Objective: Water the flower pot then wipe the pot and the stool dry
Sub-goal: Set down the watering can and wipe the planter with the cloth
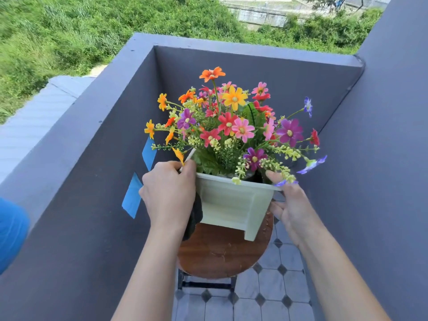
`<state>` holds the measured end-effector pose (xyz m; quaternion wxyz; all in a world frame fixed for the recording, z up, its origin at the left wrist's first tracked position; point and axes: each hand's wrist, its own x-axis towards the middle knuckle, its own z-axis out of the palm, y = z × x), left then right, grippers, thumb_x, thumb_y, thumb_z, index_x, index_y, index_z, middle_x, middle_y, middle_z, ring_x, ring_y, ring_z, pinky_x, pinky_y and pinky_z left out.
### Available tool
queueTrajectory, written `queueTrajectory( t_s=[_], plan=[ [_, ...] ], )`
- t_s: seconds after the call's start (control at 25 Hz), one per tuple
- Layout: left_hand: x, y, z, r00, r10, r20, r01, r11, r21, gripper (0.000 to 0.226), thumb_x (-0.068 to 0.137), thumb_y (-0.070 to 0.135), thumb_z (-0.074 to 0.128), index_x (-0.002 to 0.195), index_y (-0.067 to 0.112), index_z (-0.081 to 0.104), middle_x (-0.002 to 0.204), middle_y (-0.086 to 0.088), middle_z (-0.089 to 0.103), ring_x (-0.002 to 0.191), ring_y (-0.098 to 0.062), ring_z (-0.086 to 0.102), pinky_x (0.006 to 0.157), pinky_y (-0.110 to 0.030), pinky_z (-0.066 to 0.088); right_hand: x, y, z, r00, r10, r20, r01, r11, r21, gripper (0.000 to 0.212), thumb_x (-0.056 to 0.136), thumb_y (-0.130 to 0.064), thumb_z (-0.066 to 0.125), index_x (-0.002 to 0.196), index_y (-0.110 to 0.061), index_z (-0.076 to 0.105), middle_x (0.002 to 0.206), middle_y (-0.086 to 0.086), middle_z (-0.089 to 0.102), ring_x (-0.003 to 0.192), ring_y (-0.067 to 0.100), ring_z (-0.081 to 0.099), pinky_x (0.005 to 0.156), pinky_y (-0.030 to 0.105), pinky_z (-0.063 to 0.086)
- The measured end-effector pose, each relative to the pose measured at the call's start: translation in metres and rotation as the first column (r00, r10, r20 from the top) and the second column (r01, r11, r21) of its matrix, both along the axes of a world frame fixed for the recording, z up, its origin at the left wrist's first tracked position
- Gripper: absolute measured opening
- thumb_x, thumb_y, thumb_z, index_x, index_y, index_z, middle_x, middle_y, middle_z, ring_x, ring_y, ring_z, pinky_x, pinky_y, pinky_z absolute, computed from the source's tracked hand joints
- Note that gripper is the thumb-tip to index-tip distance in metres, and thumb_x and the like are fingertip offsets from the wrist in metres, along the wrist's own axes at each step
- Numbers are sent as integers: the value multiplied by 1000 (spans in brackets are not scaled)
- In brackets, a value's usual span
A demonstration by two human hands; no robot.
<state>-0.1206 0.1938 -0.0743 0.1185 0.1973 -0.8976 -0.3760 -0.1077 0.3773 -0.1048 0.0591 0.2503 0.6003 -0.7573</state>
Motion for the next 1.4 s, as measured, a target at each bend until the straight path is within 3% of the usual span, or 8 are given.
queueTrajectory(
  t_s=[0.12, 0.24, 0.4, 0.56, 0.92, 1.08, 1.2, 1.4],
  plan=[
    [1, 4, 1, 1000, 0, 14, 1, 1000, -19, 38, 84, 23, 48, 52, 8, 33, 52, -10, 32, 53, -27, 29, 58, -35, 27, 20, -25, -12, 971, -225, -84, 226, 974, 1, 71, 63, -60, 72, 116, -19, 49, 126, 7, 56, 115, 18, 58, 95, 37, 49],
    [3, 5, 0, 1000, 17, 21, -17, 1000, -11, 38, 85, 22, 48, 53, 5, 36, 51, -10, 35, 50, -24, 30, 63, -35, 27, 37, -64, -15, 901, -424, -88, 433, 885, 170, 77, 69, -61, 65, 127, -19, 37, 129, -2, 35, 115, -5, 47, 88, 25, 40],
    [6, 8, 0, 1000, 10, 16, -10, 1000, -14, 37, 85, 22, 48, 57, -4, 45, 52, -12, 37, 49, -24, 28, 55, -35, 26, 32, -102, -6, 926, -377, 0, 364, 893, 264, 111, 67, -67, 54, 151, -20, 1, 161, -2, -2, 149, 22, 2, 118, 42, 12],
    [11, 13, 4, 1000, 13, 27, -13, 1000, -16, 38, 84, 23, 48, 53, 2, 40, 47, -8, 35, 50, -22, 31, 53, -35, 24, 9, -107, 3, 903, -404, 147, 349, 888, 300, 113, 82, -57, 58, 146, -14, -25, 157, -7, -30, 146, 34, -19, 113, 55, 8],
    [24, 28, 0, 994, -106, -35, 110, 984, 139, 43, 87, 37, 51, 52, 12, 48, 43, -2, 33, 57, -28, 37, 55, -35, 29, -19, -71, 15, 873, -450, 189, 365, 860, 357, 109, 69, -32, 59, 149, -8, -11, 159, 5, 0, 142, 44, 10, 103, 46, 31],
    [41, 36, -13, 975, -176, -135, 213, 911, 353, 39, 87, 44, 57, 120, 25, 65, 105, 9, 72, 84, 2, 61, 70, -15, 41, -36, -42, 18, 883, -413, 222, 330, 883, 334, 110, 57, -27, 51, 151, -21, -6, 150, 7, 18, 128, 42, 32, 92, 57, 47],
    [49, 41, -38, 978, -96, -186, 178, 850, 496, 44, 89, 31, 61, 132, 33, 53, 91, 26, 69, 64, 16, 53, 67, -2, 40, -34, -20, 20, 911, -334, 242, 247, 911, 329, 87, 77, -20, 52, 151, -19, 7, 147, 9, 24, 109, 33, 39, 56, 44, 53],
    [47, 56, -53, 849, -251, -465, 371, 910, 185, 47, 94, 18, 44, 137, 38, 40, 137, 36, 35, 115, 0, 40, 102, -15, 32, -33, -7, 17, 940, -215, 266, 133, 946, 296, 79, 81, -21, 51, 149, -22, 11, 144, 8, 26, 113, 37, 40, 47, 40, 52]
  ],
)
